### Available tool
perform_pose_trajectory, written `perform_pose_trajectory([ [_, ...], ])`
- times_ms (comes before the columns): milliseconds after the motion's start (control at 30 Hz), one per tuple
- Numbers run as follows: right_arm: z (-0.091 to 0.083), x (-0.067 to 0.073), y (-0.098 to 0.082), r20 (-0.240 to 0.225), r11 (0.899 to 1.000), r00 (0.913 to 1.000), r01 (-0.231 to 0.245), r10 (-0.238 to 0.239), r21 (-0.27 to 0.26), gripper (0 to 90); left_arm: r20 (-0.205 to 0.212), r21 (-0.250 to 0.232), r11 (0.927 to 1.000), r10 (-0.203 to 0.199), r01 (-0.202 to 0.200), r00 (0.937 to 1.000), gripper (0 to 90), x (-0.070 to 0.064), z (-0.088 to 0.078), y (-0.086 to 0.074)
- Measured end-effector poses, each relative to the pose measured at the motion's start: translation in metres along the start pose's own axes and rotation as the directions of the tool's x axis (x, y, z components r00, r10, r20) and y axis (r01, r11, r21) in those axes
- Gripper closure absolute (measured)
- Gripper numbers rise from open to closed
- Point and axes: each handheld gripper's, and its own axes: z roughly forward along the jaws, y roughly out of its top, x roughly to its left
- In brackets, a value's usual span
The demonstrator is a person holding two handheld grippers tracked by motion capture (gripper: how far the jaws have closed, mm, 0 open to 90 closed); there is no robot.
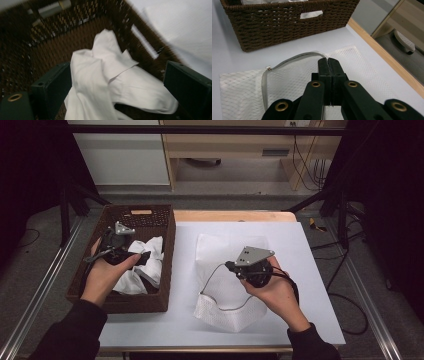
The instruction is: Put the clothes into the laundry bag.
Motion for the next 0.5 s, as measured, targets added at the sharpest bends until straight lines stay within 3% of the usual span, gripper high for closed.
perform_pose_trajectory([
  [100, 0.001, -0.001, -0.002, -0.001, 1.000, 1.0000, 0.002, -0.002, 0.007, 89.9, 0.015, 0.079, 0.9969, -0.007, 0.006, 0.9999, 7.7, 0.016, 0.030, -0.006],
  [133, 0.001, -0.001, -0.002, -0.001, 1.000, 1.0000, 0.002, -0.002, 0.007, 89.9, 0.015, 0.079, 0.9969, -0.007, 0.006, 0.9999, 7.6, 0.016, 0.030, -0.006],
  [200, 0.004, -0.005, -0.005, -0.006, 1.000, 1.0000, -0.007, 0.007, 0.010, 89.9, 0.046, 0.129, 0.9909, -0.046, 0.039, 0.9979, 7.5, 0.028, 0.053, -0.012],
  [267, 0.004, -0.006, -0.007, -0.009, 1.000, 0.9999, -0.010, 0.010, 0.014, 89.9, 0.071, 0.142, 0.9879, -0.073, 0.062, 0.9949, 7.4, 0.033, 0.063, -0.016],
  [333, 0.005, -0.006, -0.009, -0.012, 1.000, 0.9999, -0.012, 0.012, 0.018, 89.9, 0.115, 0.144, 0.9855, -0.107, 0.090, 0.9876, 6.5, 0.035, 0.074, -0.020],
  [433, 0.004, -0.007, -0.009, -0.013, 1.000, 0.9999, -0.009, 0.009, 0.015, 89.9, 0.134, 0.144, 0.9853, -0.111, 0.092, 0.9847, 9.0, 0.036, 0.079, -0.021],
  [500, 0.003, -0.007, -0.008, -0.014, 1.000, 0.9999, -0.009, 0.009, 0.013, 89.9, 0.177, 0.165, 0.9825, -0.115, 0.085, 0.9775, 9.2, 0.034, 0.087, -0.024],
])
